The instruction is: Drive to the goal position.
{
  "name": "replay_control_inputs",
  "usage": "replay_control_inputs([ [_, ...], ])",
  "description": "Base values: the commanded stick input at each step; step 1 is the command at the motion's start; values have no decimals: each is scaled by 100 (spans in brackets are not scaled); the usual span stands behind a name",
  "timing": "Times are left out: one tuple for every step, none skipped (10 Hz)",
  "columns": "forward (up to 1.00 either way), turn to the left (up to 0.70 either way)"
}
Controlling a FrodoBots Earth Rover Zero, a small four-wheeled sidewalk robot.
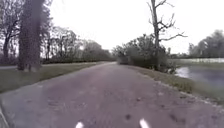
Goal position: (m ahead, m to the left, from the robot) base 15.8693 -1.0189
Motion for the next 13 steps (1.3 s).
replay_control_inputs([
  [70, 0],
  [70, 0],
  [70, 0],
  [70, 0],
  [70, 0],
  [70, 0],
  [70, 0],
  [70, 0],
  [70, 0],
  [70, 0],
  [70, 0],
  [70, 0],
  [70, 0],
])
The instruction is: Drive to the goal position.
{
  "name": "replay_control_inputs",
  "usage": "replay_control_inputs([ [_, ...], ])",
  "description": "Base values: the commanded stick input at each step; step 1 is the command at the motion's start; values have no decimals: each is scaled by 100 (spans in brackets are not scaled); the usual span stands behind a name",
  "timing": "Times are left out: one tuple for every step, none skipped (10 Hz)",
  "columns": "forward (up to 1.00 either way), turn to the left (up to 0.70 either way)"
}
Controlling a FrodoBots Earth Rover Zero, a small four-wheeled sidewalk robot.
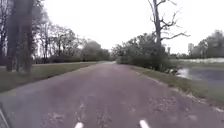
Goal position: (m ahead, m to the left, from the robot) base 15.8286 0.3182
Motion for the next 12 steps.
replay_control_inputs([
  [70, 0],
  [70, 0],
  [70, 0],
  [70, 0],
  [70, 0],
  [70, 0],
  [70, 0],
  [70, 0],
  [70, 0],
  [70, 0],
  [70, 0],
  [70, 0],
])
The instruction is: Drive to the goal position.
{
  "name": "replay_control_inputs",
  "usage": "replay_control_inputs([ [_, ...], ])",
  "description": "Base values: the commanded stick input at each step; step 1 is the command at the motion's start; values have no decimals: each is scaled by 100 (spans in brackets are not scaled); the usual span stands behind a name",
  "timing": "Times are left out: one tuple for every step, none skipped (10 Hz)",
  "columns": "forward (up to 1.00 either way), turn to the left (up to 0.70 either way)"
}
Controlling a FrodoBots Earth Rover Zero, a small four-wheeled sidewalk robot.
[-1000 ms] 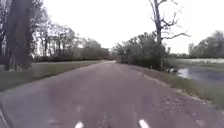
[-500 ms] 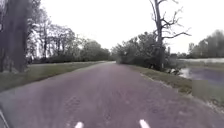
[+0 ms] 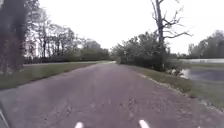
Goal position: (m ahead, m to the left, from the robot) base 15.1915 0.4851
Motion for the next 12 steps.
replay_control_inputs([
  [70, 0],
  [70, 0],
  [70, 0],
  [70, 0],
  [70, 0],
  [70, 0],
  [70, 0],
  [70, 0],
  [70, 0],
  [70, 0],
  [70, 0],
  [70, 0],
])
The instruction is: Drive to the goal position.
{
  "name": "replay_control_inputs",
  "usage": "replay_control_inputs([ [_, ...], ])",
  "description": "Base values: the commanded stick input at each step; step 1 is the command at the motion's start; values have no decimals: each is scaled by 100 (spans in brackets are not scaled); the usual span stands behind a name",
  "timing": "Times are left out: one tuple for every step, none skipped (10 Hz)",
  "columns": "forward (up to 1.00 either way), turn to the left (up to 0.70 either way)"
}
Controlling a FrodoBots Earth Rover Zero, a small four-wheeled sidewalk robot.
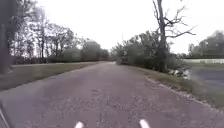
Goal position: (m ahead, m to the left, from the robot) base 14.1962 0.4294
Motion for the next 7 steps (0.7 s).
replay_control_inputs([
  [70, 0],
  [70, 0],
  [70, 0],
  [70, 0],
  [70, 0],
  [70, 0],
  [70, 0],
])
